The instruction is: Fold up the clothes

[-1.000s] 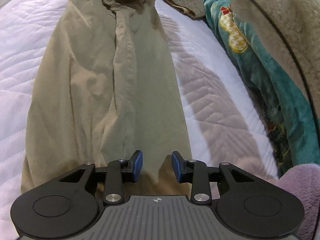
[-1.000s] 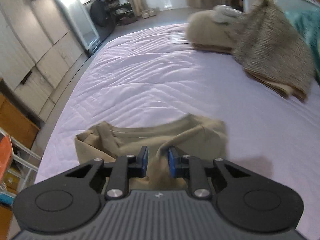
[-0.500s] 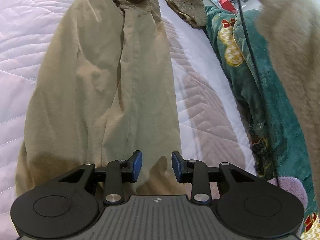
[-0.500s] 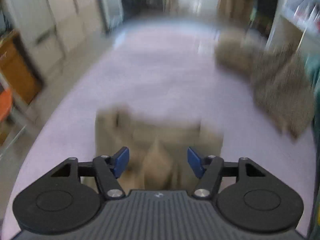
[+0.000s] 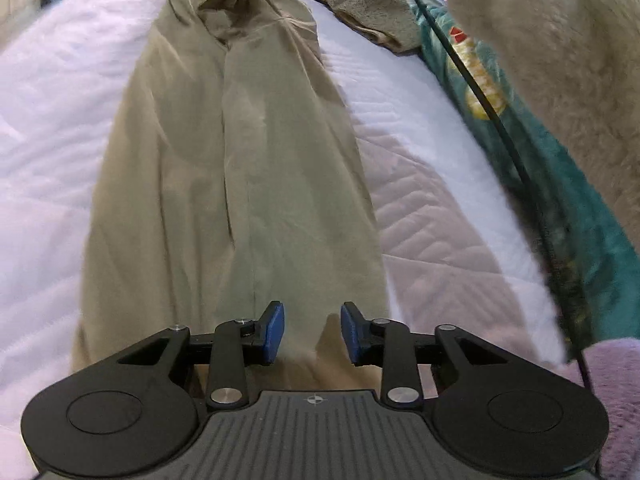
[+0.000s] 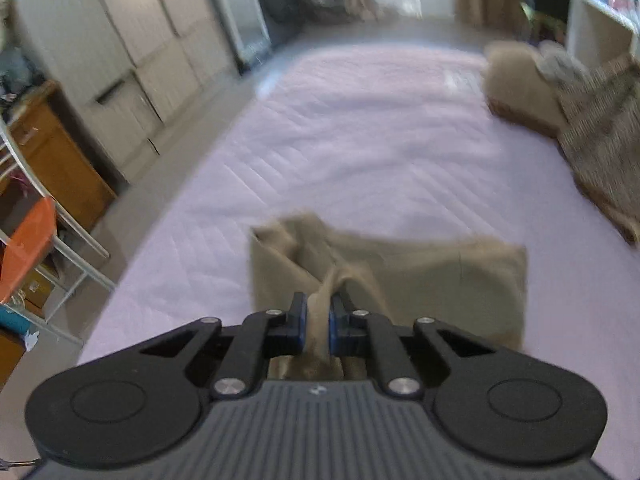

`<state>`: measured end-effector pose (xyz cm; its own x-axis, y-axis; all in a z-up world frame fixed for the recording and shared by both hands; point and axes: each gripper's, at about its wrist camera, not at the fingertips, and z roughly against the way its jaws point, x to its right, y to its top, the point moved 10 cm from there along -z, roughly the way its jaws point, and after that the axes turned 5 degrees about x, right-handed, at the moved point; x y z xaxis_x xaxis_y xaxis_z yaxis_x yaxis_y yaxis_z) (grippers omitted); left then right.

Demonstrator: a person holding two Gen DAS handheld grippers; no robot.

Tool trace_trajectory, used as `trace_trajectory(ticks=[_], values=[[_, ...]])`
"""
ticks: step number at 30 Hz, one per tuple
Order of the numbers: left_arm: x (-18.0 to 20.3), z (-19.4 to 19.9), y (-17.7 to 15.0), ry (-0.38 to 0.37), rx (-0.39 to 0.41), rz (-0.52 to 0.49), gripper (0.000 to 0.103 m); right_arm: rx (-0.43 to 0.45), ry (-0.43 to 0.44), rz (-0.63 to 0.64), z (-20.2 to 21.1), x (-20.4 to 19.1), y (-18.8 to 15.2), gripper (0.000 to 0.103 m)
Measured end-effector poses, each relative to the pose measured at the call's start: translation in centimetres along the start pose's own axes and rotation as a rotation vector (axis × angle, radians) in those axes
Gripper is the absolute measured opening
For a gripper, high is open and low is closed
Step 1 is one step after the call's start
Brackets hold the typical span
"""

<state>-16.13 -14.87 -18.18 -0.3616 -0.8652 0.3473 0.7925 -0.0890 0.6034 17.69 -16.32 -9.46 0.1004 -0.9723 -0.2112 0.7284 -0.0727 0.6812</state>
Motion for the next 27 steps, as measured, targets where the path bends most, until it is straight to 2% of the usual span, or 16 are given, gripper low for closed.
trace_trajectory(ticks=[2, 3, 5, 6, 8, 10, 11, 12, 14, 15, 16, 17, 20, 22, 24, 27], values=[[0.1, -0.5, -0.4, 0.076, -0.034, -0.081, 0.032, 0.036, -0.029, 0.018, -1.3, -0.7, -0.1, 0.018], [0.0, -0.8, -0.6, 0.101, -0.042, -0.11, 0.033, -0.029, -0.035, 0.034, -2.7, -0.9, -1.1, 0.032], [0.1, -0.9, -0.8, 0.13, -0.046, -0.152, 0.033, -0.155, -0.05, 0.069, -5.4, -1.2, -3.2, 0.049], [0.2, -0.7, -0.7, 0.137, -0.045, -0.159, 0.033, -0.189, -0.062, 0.106, -5.9, -1.3, -4.0, 0.049], [0.2, -0.1, -0.4, 0.145, -0.039, -0.157, 0.033, -0.131, -0.09, 0.157, -4.2, -1.6, -3.4, 0.051], [0.2, 0.2, -0.3, 0.156, -0.034, -0.158, 0.035, -0.006, -0.092, 0.152, -0.9, -1.7, -2.0, 0.068], [0.1, 0.3, -0.3, 0.162, -0.034, -0.163, 0.035, 0.025, -0.08, 0.134, 0.2, -1.6, -2.0, 0.09], [0.1, 0.5, -0.3, 0.168, -0.035, -0.169, 0.037, -0.036, -0.055, 0.151, 0.2, -1.9, -3.3, 0.101], [-0.5, 1.9, -0.1, 0.181, -0.024, -0.164, 0.038, -0.292, -0.006, 0.227, -0.4, -2.1, -7.4, 0.093], [-0.8, 2.8, 0.0, 0.188, -0.018, -0.161, 0.038, -0.312, -0.029, 0.243, 0.5, -1.7, -8.6, 0.093], [-1.1, 3.6, 0.1, 0.194, -0.011, -0.157, 0.038, -0.29, -0.048, 0.254, 2.0, -1.4, -9.1, 0.093], [-1.5, 4.5, 0.2, 0.201, -0.005, -0.153, 0.039, -0.263, -0.045, 0.253, 3.9, -1.1, -9.5, 0.093], [-2.5, 7.0, 0.6, 0.22, 0.015, -0.142, 0.049, -0.264, 0.009, 0.176, 10.4, 0.1, -12.5, 0.095], [-3.1, 8.8, 0.8, 0.233, 0.028, -0.134, 0.056, -0.338, 0.063, 0.094, 14.4, 1.0, -16.6, 0.096], [-3.8, 10.5, 1.1, 0.246, 0.042, -0.127, 0.059, -0.432, 0.098, 0.027, 17.5, 1.8, -22.1, 0.096], [-4.3, 9.8, 0.1, 0.244, 0.0, -0.134, 0.06, -0.564, 0.088, -0.031, 19.7, 2.4, -30.4, 0.096]])
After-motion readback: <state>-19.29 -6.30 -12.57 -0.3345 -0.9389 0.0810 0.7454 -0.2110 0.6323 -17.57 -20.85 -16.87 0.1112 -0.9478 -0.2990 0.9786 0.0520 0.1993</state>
